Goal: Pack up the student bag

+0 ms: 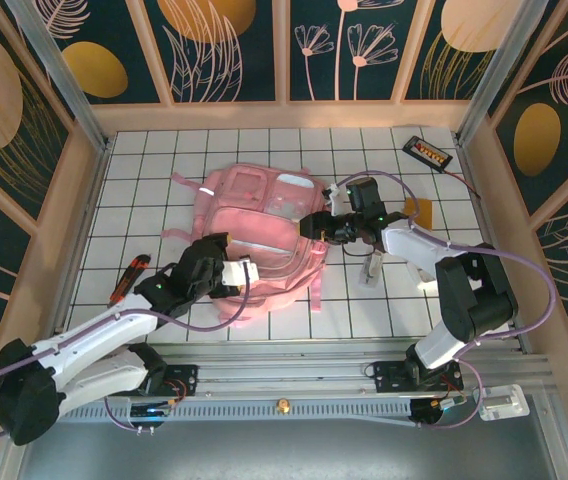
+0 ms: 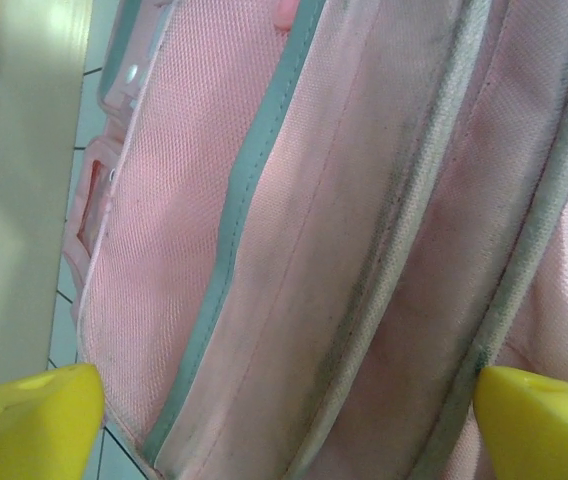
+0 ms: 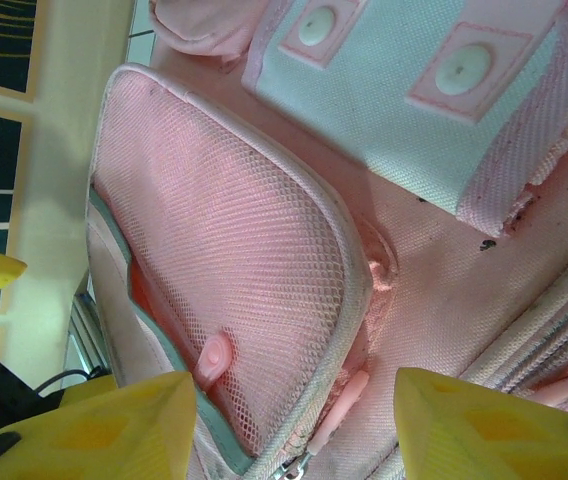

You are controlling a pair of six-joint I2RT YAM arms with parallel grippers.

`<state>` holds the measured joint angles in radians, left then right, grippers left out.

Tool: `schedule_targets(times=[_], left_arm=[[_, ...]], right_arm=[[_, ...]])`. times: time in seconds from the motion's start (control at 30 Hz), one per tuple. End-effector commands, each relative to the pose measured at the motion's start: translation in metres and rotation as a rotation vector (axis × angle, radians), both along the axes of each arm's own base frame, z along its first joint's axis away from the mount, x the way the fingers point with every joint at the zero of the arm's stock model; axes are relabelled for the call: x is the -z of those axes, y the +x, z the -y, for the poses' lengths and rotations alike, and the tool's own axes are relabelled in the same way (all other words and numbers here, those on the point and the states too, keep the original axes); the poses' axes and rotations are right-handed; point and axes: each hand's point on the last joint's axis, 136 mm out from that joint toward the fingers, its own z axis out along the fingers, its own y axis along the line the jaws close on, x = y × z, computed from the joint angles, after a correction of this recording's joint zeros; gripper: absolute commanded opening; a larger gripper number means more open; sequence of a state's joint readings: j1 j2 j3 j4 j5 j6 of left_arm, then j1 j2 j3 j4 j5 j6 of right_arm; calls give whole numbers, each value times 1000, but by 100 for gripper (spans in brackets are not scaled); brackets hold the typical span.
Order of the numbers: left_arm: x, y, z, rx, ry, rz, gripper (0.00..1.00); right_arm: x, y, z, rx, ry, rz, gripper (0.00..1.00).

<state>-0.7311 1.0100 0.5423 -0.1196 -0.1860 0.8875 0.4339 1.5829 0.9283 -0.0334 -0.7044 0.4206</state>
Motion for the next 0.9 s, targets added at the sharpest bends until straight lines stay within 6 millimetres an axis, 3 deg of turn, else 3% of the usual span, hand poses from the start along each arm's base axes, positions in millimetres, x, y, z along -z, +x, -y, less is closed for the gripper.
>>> schedule_targets(times=[0.0,0.5,0.6,0.73,0.87], left_arm=[[-6,15,-3,-33,13,87,94],[-18,40,15,-10,56,135,89],[-22,38,22,18,34,104,88],[-42,25,33,51,-72,53,90],[-55,16,31,63,-118,59,94]], right_arm=[[-12,-3,-1,-13,0,45,55],[-5,-2,-5,-25,11,24,55],[-3,-3,-7,-28,10,20,55],[4,-2,-6,-24,-1,12,55],[14,-1,-6,-18,-6,-1,55]])
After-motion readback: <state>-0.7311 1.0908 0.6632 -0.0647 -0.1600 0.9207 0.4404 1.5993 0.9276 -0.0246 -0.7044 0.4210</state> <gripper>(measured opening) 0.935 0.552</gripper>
